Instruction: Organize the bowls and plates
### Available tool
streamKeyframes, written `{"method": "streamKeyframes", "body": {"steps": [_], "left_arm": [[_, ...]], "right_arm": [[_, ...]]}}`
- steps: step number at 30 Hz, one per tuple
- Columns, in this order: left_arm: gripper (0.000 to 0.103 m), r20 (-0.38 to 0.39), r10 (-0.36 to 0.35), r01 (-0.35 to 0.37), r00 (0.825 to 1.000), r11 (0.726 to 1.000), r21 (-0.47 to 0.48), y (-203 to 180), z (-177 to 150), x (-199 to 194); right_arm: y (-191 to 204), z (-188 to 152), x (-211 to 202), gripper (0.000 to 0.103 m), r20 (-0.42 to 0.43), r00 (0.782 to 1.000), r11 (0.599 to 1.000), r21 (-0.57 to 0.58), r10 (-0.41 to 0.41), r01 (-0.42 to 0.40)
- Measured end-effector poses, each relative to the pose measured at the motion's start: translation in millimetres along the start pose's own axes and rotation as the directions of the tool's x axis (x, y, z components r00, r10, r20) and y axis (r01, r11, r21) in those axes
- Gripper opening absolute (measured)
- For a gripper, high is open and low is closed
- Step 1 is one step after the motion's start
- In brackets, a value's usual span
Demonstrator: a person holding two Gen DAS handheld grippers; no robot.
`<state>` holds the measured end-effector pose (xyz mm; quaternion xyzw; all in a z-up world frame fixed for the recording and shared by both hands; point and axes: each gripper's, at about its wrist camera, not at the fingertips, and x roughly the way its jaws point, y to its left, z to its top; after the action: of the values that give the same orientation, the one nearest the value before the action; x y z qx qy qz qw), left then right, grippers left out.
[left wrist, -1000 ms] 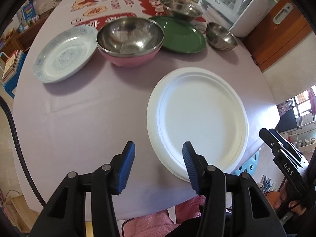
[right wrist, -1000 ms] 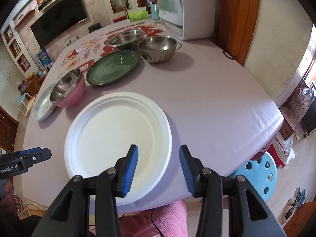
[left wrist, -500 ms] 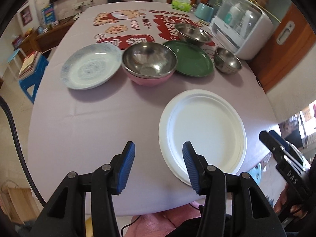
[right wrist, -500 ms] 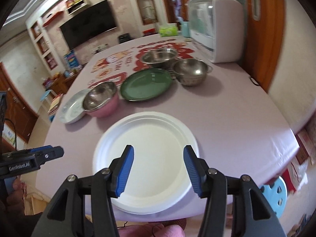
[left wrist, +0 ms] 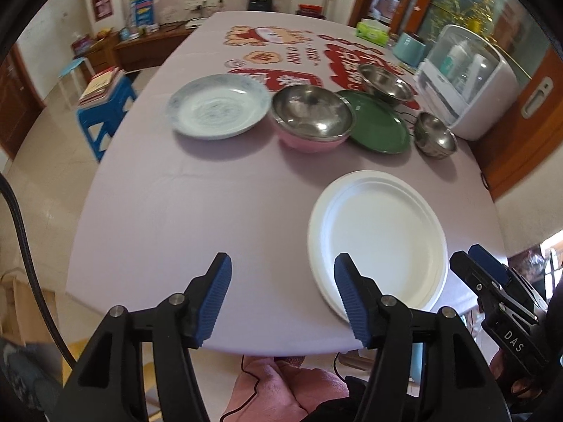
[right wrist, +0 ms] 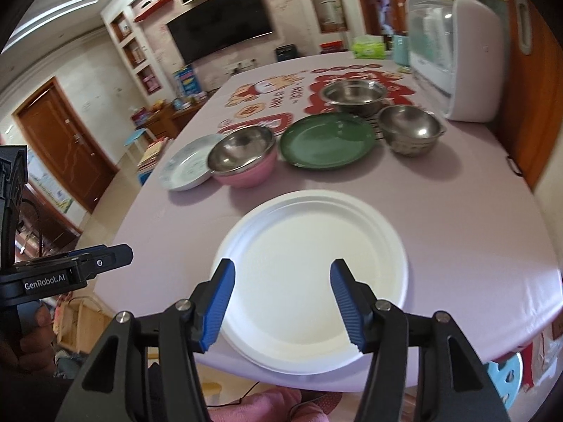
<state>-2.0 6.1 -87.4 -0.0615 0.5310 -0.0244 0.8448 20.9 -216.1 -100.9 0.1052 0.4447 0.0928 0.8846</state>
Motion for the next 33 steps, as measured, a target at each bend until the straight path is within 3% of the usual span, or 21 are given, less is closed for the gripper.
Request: {"method": "streamKeyframes", "body": {"steps": [6, 12, 15, 33], "left_arm": [[0.065, 0.003, 0.051, -0.051, 0.999, 0.997, -0.053, 17.0, -11.8, -8.5], [0.070, 0.046, 0.056, -0.051, 0.997, 0.993, -0.102, 40.9, -4.7, -16.9], [0.075, 0.057, 0.051, -0.045, 0.997, 0.994, -0.098, 53.1, 6.0, -14.8], [0.078, 0.027, 0.007, -0.007, 1.000, 1.000, 0.005, 139.3, 101.8, 25.3]], "right_arm": [[12.3, 9.7, 14.6, 0.057, -0.009, 0.997, 0.997, -0.041, 0.071, -0.071], [30.7, 28.6, 27.4, 0.062, 0.009, 0.994, 0.991, -0.080, 0.107, -0.106], [42.1, 38.1, 36.4, 0.063, 0.021, 0.994, 0.990, -0.085, 0.111, -0.109], [114.7, 71.1, 106.0, 0.063, 0.022, 0.997, 0.997, 0.022, 0.073, -0.073]]}}
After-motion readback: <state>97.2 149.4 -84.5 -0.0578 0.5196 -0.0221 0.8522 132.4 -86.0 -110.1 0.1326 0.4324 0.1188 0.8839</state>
